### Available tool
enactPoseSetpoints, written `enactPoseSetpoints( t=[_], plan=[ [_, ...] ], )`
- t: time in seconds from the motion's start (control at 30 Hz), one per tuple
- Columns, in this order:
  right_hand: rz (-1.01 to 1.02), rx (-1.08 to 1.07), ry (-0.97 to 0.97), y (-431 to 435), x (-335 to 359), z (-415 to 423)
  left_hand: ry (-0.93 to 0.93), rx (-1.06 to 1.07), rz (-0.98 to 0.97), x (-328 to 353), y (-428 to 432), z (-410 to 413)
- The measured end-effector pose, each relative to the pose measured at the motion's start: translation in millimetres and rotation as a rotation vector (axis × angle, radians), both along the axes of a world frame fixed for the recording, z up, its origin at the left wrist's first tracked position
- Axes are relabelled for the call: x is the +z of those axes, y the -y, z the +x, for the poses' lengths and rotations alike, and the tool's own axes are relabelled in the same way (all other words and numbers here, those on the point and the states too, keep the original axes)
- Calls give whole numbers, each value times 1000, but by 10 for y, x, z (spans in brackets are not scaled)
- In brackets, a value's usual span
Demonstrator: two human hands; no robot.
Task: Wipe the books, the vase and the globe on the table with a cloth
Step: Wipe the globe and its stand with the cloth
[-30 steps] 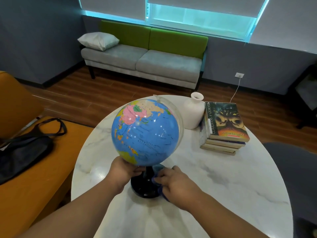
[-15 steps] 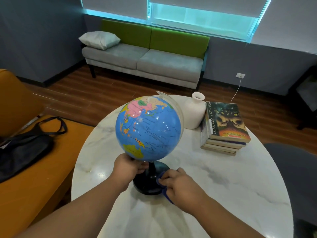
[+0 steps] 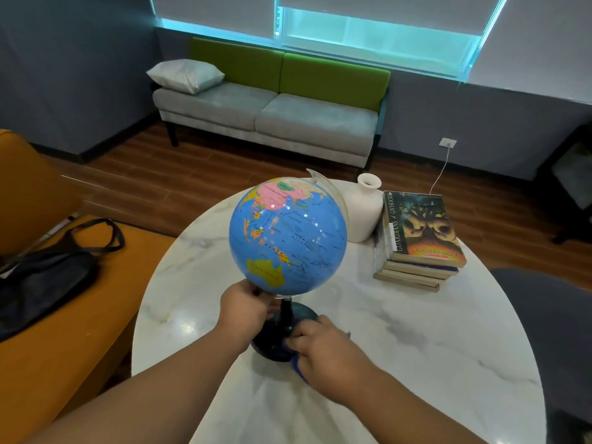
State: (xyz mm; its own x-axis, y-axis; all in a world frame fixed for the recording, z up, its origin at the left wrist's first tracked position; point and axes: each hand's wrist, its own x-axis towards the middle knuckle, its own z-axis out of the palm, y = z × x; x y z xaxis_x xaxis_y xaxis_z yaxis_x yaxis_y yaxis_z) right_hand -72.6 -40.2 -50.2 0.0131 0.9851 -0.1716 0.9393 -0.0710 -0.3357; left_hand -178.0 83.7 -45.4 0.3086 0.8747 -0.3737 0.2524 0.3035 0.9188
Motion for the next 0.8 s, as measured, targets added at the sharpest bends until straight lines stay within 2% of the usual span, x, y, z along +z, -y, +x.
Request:
enactPoseSetpoints(
  t=[0.17,0.3,0.43,0.53,0.63,0.73,0.8],
  plan=[
    [-52,87,10,-189,3,-208,-46,0,27,29,40,72],
    [-33,-23,-86,-19,36,88,-9,7,-16,66,13,31],
    [16,-96,-12,80,8,244,-7,12,-29,51,-3,21],
    [144,45,25,27,-58,-25,-35,14,-4,33,3,47],
    [111,134,4,74,-112,-134,-29,-4,-28,79,11,45],
    [149,-44,-114,170,-151,109,20,-24,-86,112,-17,7],
    [147,-212,-117,185,-153,320,31,-26,-101,110,-36,-13]
  ],
)
